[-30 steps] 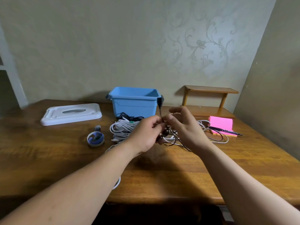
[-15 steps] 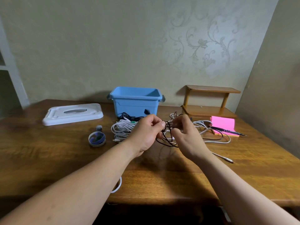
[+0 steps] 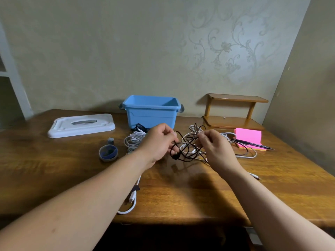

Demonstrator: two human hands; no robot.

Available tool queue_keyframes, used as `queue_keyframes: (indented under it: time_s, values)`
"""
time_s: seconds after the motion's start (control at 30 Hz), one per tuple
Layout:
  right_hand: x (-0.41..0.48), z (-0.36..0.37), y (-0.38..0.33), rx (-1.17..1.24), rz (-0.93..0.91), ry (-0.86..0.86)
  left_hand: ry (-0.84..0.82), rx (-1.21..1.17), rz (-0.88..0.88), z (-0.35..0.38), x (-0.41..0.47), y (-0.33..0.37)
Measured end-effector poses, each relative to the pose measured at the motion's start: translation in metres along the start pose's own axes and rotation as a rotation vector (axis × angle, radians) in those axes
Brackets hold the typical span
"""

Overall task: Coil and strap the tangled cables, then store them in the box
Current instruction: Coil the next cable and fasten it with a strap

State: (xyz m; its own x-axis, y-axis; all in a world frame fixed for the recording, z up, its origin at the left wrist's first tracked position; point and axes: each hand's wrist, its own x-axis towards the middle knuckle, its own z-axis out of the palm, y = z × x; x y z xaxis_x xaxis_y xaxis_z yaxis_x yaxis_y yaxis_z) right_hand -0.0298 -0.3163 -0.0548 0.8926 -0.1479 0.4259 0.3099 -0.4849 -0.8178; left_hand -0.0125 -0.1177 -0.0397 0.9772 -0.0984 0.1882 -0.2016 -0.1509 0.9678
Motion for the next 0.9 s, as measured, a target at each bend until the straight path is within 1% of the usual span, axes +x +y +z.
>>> queue_keyframes:
  time_s: [0.07,0.13,0.2,0.27,0.33,0.4,0.43,0.47,0.53,0.57,0.63,0.7,0.8,0.9]
  values:
    - [0.000,-0.001,0.001,0.075,0.014,0.050,-0.005,0.131,0.036,-0.009,0.005,0.001]
    - [0.000,0.000,-0.001,0.197,0.035,0.050,-0.047,0.185,0.056,-0.016,0.005,0.003]
    - [-0.001,0.005,-0.005,0.257,0.033,0.002,-0.103,0.134,0.052,-0.021,0.003,0.005]
    - [-0.002,0.012,-0.008,0.253,0.005,-0.025,-0.138,0.071,0.043,-0.025,0.001,0.007]
    - [-0.003,0.018,-0.010,0.261,-0.002,-0.027,-0.145,0.035,0.051,-0.031,-0.001,0.012]
    - [-0.002,0.022,-0.014,0.280,0.014,-0.008,-0.108,0.041,0.083,-0.042,-0.004,0.018]
    - [-0.002,0.023,-0.016,0.289,0.024,0.000,-0.064,0.100,0.112,-0.049,-0.006,0.021]
    - [-0.001,0.023,-0.019,0.294,0.029,0.005,-0.014,0.213,0.148,-0.058,-0.008,0.025]
    - [0.000,0.024,-0.021,0.293,0.029,0.009,0.042,0.508,0.194,-0.077,-0.014,0.032]
    - [0.001,0.025,-0.022,0.292,0.030,0.010,0.030,0.623,0.188,-0.086,-0.018,0.036]
    - [0.002,0.026,-0.024,0.287,0.026,0.008,-0.029,0.771,0.134,-0.099,-0.027,0.040]
    - [0.001,0.028,-0.026,0.231,0.004,-0.011,-0.052,0.869,0.097,-0.108,-0.037,0.040]
    - [-0.002,0.030,-0.026,-0.009,-0.047,-0.086,-0.135,0.890,0.062,-0.121,-0.048,0.035]
    - [-0.003,0.031,-0.026,-0.236,-0.177,-0.045,-0.257,0.946,-0.029,-0.134,-0.060,0.031]
